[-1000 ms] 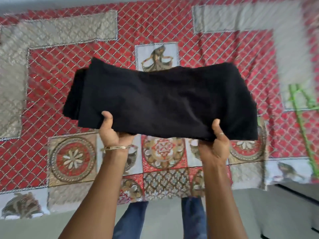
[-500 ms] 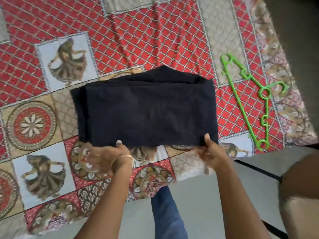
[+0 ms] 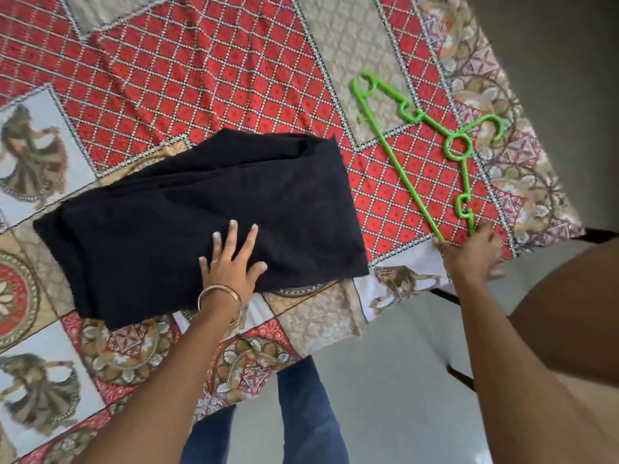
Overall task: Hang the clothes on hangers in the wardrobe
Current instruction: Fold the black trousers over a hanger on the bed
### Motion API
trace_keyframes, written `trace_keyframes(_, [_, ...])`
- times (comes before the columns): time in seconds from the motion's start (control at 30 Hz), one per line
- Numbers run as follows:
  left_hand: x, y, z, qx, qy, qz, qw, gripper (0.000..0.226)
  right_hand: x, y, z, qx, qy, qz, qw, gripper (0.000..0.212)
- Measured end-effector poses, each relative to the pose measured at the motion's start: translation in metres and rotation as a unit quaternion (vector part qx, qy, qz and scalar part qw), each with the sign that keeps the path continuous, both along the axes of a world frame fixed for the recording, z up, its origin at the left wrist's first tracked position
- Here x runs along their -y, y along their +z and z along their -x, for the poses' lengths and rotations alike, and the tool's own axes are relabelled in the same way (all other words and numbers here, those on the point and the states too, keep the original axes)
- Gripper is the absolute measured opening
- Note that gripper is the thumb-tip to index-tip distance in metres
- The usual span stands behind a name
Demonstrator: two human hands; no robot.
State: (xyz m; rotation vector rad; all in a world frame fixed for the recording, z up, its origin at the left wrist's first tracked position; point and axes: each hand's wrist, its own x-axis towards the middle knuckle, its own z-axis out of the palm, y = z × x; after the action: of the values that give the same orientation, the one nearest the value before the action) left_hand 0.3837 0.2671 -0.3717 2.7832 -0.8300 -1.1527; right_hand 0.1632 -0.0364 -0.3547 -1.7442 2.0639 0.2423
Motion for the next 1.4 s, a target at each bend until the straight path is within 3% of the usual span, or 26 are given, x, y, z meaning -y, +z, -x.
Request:
trace_keyframes(0.1, [-0.003, -0.002, -0.010, -0.009, -0.019, 0.011, 1.000, 0.065, -0.005, -0.005, 0.001, 0.055, -0.035, -0.047, 0.997, 0.076])
trace_keyframes(0.17, [-0.003, -0.001, -0.016, -0.009, -0.010, 0.020, 1.000, 0.067, -0.019, -0.009, -0.002, 0.133, -0.049, -0.067, 0.988, 0.037])
trace_keyframes(0.2, [0.000, 0.002, -0.016, -0.007, 0.005, 0.028, 1.000, 0.066, -0.028, -0.007, -0.004, 0.178, -0.067, -0.071, 0.979, 0.027])
trace_keyframes(0.3, [0.018, 0.010, -0.019, -0.015, 0.107, 0.091, 0.990, 0.054, -0.058, 0.000, -0.017, 0.283, -0.098, -0.072, 0.951, 0.043])
trace_keyframes(0.4, [0.039, 0.028, -0.030, -0.045, 0.212, 0.149, 0.965, 0.040, -0.087, 0.023, -0.034, 0.331, -0.074, -0.031, 0.940, 0.042])
trace_keyframes(0.53, [0.037, 0.068, -0.048, -0.107, 0.302, 0.281, 0.905, 0.040, -0.138, 0.057, -0.060, 0.382, 0.048, 0.019, 0.923, 0.037])
trace_keyframes(0.67, [0.027, 0.098, -0.056, -0.191, 0.319, 0.383, 0.846, 0.061, -0.184, 0.055, -0.080, 0.319, 0.246, 0.061, 0.913, 0.023])
trace_keyframes(0.77, [0.004, 0.104, -0.048, -0.257, 0.374, 0.400, 0.796, 0.043, -0.236, 0.052, -0.095, 0.292, 0.263, -0.010, 0.919, 0.014])
trace_keyframes(0.83, [-0.015, 0.101, -0.047, -0.230, 0.455, 0.395, 0.764, 0.023, -0.266, 0.042, -0.098, 0.301, 0.269, -0.062, 0.913, 0.008])
trace_keyframes(0.87, [-0.016, 0.096, -0.047, -0.214, 0.509, 0.380, 0.742, 0.019, -0.270, 0.034, -0.094, 0.280, 0.333, -0.085, 0.896, 0.009])
trace_keyframes(0.93, [-0.039, 0.090, -0.050, -0.186, 0.588, 0.371, 0.695, 0.027, -0.290, 0.025, -0.091, 0.239, 0.472, -0.159, 0.833, 0.039])
trace_keyframes(0.97, [-0.042, 0.086, -0.050, -0.184, 0.595, 0.369, 0.690, 0.030, -0.288, 0.026, -0.087, 0.248, 0.482, -0.185, 0.820, 0.050])
trace_keyframes(1.03, [-0.067, 0.082, -0.052, -0.163, 0.582, 0.375, 0.703, 0.030, -0.297, 0.031, -0.086, 0.298, 0.431, -0.183, 0.832, 0.059])
trace_keyframes(1.1, [-0.073, 0.079, -0.050, -0.146, 0.561, 0.373, 0.724, 0.032, -0.286, 0.031, -0.080, 0.321, 0.314, -0.080, 0.890, 0.051])
trace_keyframes(1.17, [-0.076, 0.080, -0.056, -0.129, 0.557, 0.377, 0.729, 0.031, -0.257, 0.037, -0.079, 0.311, 0.161, 0.024, 0.936, 0.041])
trace_keyframes(1.23, [-0.075, 0.081, -0.063, -0.128, 0.556, 0.382, 0.727, 0.028, -0.219, 0.041, -0.077, 0.298, -0.010, 0.033, 0.954, 0.047])
trace_keyframes(1.33, [-0.076, 0.081, -0.072, -0.146, 0.543, 0.392, 0.728, 0.017, -0.174, 0.027, -0.068, 0.329, -0.208, -0.077, 0.918, 0.068])
trace_keyframes(1.4, [-0.079, 0.079, -0.073, -0.165, 0.531, 0.393, 0.733, 0.012, -0.163, 0.017, -0.063, 0.349, -0.254, -0.141, 0.891, 0.069])
